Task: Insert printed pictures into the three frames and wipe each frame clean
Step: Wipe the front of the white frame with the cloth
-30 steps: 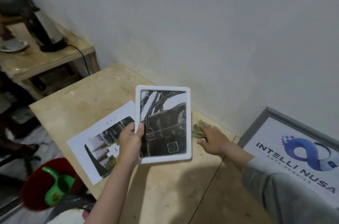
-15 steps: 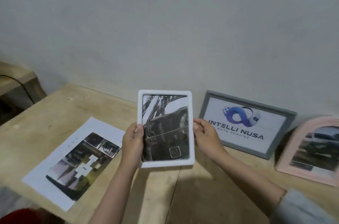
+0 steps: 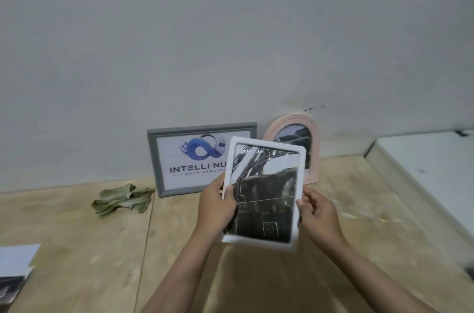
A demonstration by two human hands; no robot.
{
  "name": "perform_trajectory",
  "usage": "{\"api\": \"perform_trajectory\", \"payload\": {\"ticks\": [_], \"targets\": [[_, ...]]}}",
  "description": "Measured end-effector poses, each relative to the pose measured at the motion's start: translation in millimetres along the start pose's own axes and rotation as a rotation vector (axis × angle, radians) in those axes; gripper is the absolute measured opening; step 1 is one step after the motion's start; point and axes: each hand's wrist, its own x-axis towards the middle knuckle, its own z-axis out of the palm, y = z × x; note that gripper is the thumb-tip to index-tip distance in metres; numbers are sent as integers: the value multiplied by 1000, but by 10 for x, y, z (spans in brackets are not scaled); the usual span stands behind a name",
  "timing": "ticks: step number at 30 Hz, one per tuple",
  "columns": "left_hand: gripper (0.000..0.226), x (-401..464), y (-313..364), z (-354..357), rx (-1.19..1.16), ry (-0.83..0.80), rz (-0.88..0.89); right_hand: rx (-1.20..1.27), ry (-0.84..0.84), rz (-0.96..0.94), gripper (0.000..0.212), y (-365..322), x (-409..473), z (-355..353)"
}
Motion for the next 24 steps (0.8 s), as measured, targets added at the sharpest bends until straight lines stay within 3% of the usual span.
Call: {"api": "perform_trajectory", "payload": {"ticks": [4,13,24], "targets": [[19,34,355,807,70,-154,-39,-26,98,-10,18,181,113,-752],[26,277,922,2537,59,-366,-18,-94,220,-4,21,772,852,-2096],[43,686,973,3631,6,-409,-26,-156,281,-80,26,1494,1792,-2585]]}}
